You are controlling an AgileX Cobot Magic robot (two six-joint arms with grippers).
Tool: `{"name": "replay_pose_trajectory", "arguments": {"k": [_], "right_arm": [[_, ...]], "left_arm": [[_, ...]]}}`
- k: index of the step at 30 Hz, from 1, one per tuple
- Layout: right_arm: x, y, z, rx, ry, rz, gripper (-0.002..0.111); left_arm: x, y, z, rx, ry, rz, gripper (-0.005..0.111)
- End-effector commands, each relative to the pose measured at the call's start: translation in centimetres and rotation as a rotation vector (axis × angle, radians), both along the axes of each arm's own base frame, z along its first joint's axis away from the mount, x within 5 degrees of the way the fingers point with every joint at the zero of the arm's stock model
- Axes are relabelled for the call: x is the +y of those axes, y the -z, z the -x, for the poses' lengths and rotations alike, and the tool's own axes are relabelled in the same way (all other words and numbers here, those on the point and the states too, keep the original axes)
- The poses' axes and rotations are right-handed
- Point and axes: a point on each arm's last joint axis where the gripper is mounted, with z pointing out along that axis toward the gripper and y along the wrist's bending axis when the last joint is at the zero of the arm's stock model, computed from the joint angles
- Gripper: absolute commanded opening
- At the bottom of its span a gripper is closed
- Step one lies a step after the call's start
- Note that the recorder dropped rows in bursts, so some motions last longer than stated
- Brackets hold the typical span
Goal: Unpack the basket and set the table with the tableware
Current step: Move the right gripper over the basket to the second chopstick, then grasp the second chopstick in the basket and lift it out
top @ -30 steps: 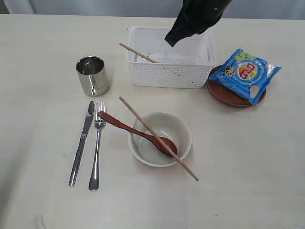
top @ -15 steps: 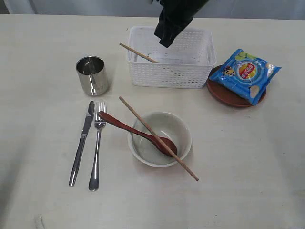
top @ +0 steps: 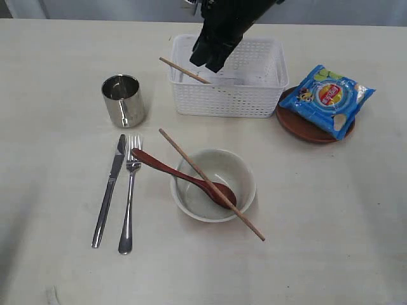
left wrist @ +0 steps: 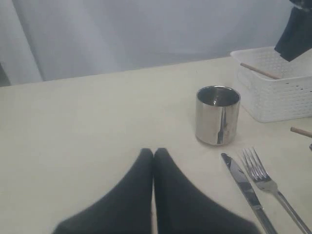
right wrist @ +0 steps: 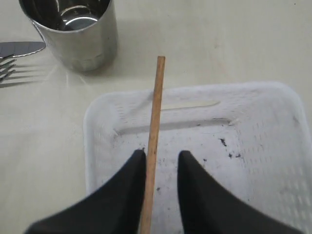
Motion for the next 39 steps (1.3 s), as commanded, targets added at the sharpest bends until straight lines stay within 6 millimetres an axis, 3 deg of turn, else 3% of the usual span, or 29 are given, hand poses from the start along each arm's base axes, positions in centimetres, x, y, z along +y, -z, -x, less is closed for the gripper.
{"name": "replay_pose_trajectory", "arguments": {"k": [1, 8, 26, 28, 32, 39], "right_arm": [[0.1, -0.2, 0.1, 0.025, -0.005, -0.034, 0.048], [0.9, 0.5, -0.1, 0.025, 0.012, -0.061, 0.048], [1.3, 5.1, -1.6, 0.027, 0.091, -0.060, 0.047], [1.3, 5.3, -1.7, 0.031, 0.091, -0.058, 0.040], [1.2, 4.9, -1.6, 0.013, 0.080, -0.042, 0.001], [0.9, 1.5, -1.3, -0.056, 0.075, -0.063, 0.000]], "left_arm": [[0.0, 0.0, 0.0, -0.007, -0.001, 0.008, 0.000], [0.0, 0.0, 0.0, -0.007, -0.001, 0.008, 0.000], [0.0, 0.0, 0.0, -0.007, -0.001, 0.008, 0.000], [0.0, 0.0, 0.0, -0.007, -0.001, 0.008, 0.000], [0.0, 0.0, 0.0, -0.007, -0.001, 0.008, 0.000], [0.0, 0.0, 0.0, -0.007, -0.001, 0.008, 0.000]]}}
